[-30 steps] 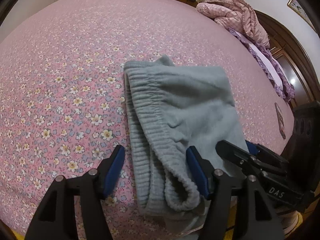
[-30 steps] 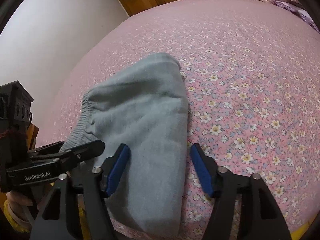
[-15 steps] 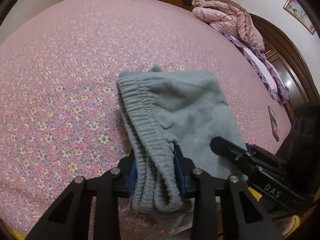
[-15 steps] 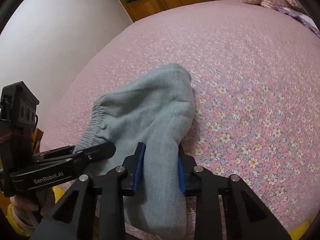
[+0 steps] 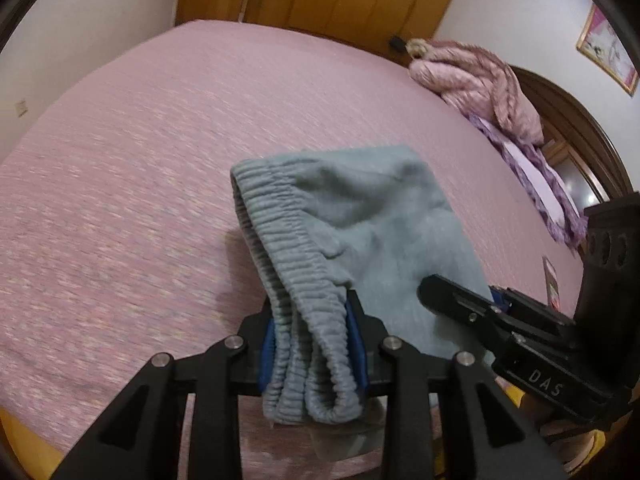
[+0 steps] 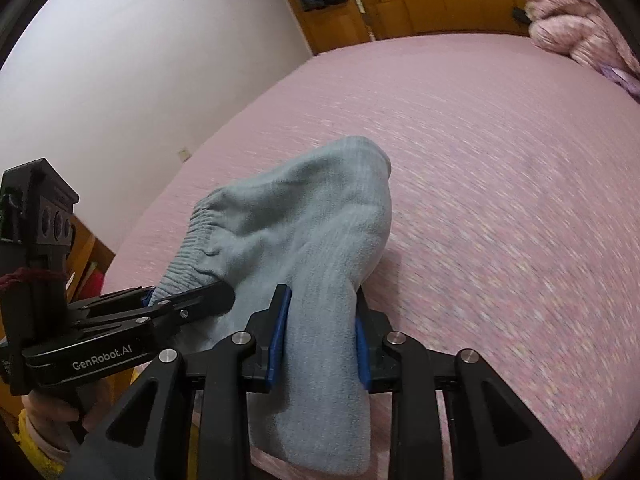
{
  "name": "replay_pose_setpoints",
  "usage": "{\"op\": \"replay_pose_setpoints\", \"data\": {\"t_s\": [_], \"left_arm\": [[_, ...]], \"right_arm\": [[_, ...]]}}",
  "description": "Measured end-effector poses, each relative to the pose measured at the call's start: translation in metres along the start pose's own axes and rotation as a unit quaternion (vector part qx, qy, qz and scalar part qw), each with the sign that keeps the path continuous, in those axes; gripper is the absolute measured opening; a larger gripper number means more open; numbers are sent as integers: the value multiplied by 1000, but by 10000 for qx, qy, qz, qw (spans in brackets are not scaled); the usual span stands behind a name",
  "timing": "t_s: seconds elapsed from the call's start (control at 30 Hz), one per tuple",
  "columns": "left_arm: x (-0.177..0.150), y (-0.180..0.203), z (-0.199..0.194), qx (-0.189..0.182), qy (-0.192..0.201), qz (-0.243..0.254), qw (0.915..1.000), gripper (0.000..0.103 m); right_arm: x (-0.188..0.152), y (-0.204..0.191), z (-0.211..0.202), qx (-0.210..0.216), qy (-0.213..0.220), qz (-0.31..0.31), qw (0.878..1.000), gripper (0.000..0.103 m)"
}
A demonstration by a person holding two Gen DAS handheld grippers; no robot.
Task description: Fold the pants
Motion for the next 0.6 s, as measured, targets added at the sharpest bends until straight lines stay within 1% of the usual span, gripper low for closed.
{"op": "replay_pose_setpoints", "data": {"t_s": [0.07, 0.2, 0.3, 0.43, 0.6], "left_arm": [[5, -16, -7, 83, 58, -64, 9999, 31], [19, -61, -27, 296, 244, -183, 9991, 31], [28, -91, -38, 453, 369, -167, 9982, 31], [38, -129, -40, 580, 483, -91, 9971, 31], [48, -179, -23, 629, 498, -261, 9964, 31]], "right_arm": [[6, -16, 9, 77, -9, -91, 9999, 29], [22, -52, 36, 322, -82, -202, 9992, 30], [32, -76, 55, 436, -125, -265, 9986, 30], [45, -110, 89, 415, -199, -483, 9978, 30], [56, -135, 133, 251, -253, -693, 9970, 30]]}}
Point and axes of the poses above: each gripper's, at about its wrist camera, not at the fingertips, and z roughly the way its jaws point, y to its right, x to its top, the point moved 3 cm from there along z, roughly the way its jaws point, and after that the axes turned 4 degrees about -x, right-handed, at the moved point
